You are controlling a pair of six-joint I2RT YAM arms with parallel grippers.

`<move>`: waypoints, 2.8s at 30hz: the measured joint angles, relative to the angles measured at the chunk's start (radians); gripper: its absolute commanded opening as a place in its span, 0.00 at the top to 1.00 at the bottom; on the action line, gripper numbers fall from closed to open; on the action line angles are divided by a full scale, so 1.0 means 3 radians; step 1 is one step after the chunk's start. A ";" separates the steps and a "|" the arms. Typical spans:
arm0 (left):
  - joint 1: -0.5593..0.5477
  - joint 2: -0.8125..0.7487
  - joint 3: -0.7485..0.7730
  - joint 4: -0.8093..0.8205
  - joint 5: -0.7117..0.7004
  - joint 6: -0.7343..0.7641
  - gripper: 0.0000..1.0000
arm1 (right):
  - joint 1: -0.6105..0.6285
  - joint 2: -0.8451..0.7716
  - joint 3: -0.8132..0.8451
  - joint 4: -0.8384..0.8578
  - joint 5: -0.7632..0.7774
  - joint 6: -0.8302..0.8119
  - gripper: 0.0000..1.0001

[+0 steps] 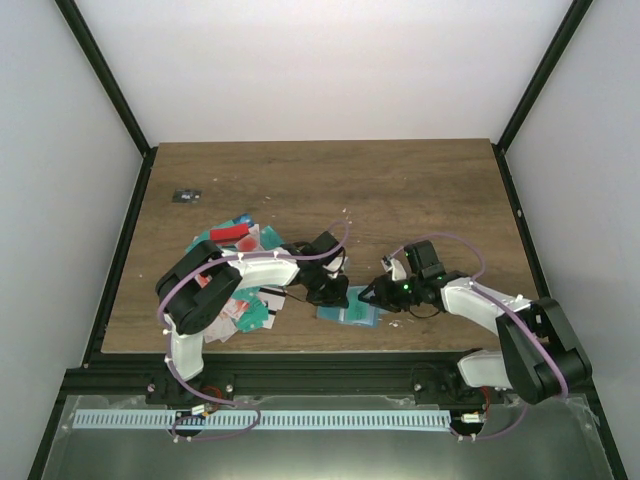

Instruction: Put the credit cards into the card holder

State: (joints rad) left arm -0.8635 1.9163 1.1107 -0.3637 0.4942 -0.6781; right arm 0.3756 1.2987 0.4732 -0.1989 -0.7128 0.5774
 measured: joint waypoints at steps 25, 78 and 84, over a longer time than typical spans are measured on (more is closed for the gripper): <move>0.0450 -0.1480 0.0081 -0.1039 -0.0772 0.0025 0.71 | 0.0711 0.0661 0.0930 0.0187 -0.0362 0.0440 0.52; 0.1401 -0.3264 -0.2572 -0.0456 -0.0858 -0.1214 0.51 | 0.1809 0.2575 0.2925 -0.0394 0.0312 0.0342 0.51; 0.1391 -0.2944 -0.2564 0.0033 -0.0590 -0.1204 0.53 | 0.1690 0.2520 0.2859 -0.0469 0.0463 0.0308 0.51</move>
State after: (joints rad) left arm -0.4461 1.0332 0.3416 -0.3538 0.3172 -1.0393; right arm 0.8825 2.0548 1.3308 -0.3397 -0.5739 0.6697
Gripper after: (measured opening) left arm 0.479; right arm 0.491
